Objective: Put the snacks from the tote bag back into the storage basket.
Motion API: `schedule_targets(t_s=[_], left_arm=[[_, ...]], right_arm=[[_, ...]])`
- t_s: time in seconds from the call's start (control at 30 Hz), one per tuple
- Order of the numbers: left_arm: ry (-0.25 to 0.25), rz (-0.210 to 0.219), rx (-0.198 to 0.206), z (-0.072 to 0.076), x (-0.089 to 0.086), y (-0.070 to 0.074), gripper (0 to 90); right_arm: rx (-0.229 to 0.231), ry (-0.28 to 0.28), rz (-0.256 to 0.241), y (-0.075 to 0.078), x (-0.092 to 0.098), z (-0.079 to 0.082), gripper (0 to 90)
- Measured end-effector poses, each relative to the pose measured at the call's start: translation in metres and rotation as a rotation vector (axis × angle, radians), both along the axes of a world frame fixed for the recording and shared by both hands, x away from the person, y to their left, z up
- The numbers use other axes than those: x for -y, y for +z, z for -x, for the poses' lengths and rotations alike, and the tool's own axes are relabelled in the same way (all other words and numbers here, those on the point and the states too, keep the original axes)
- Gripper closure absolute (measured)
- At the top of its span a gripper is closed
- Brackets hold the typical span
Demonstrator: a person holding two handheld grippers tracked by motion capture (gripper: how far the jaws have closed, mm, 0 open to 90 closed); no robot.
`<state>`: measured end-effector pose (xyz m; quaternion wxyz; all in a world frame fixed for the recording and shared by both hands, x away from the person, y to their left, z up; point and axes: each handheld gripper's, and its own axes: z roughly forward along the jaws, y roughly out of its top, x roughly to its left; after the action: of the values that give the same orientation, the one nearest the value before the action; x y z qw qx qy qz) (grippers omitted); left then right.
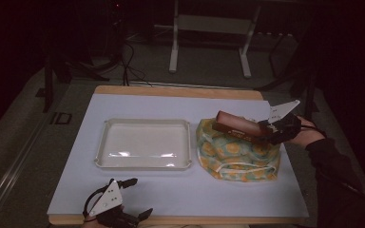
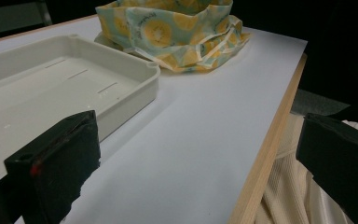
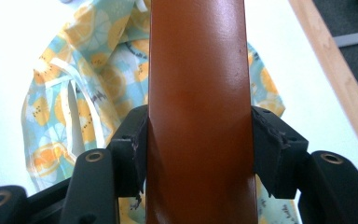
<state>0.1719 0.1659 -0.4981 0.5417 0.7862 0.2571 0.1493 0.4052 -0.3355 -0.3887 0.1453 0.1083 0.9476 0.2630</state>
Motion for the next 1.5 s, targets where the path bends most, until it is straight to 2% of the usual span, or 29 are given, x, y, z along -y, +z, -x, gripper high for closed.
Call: schedule_targets(t_s=[0.23,0.7,0.73,0.83,1.1,1.5], left_arm=[[-0.004,-0.005,0.002,0.0,0.001,0.0,0.0],[-0.008,-0.003,-0.002,0.0,0.0,-0.001,0.0],[-0.009,-0.001,-0.004,0.0,0.0,-0.001,0.0],[-0.011,-0.003,-0.004,0.0,0.001,-0.001,0.0],[-0.015,-0.002,-0.003,0.0,0.0,-0.001,0.0],[-0.024,-0.001,-0.001,0.001,0.001,0.0,0.0]], right_arm=[[0.013,0.025,0.001,0.016,-0.009,0.0,43.0],[0.028,0.059,0.008,0.031,-0.034,-0.002,43.0],[0.03,0.078,0.016,0.035,-0.042,-0.002,43.0],[0.034,0.1,0.018,0.038,-0.051,-0.002,43.0],[0.032,0.153,0.026,0.041,-0.074,-0.003,43.0],[0.027,0.221,0.043,0.036,-0.107,-0.004,43.0]])
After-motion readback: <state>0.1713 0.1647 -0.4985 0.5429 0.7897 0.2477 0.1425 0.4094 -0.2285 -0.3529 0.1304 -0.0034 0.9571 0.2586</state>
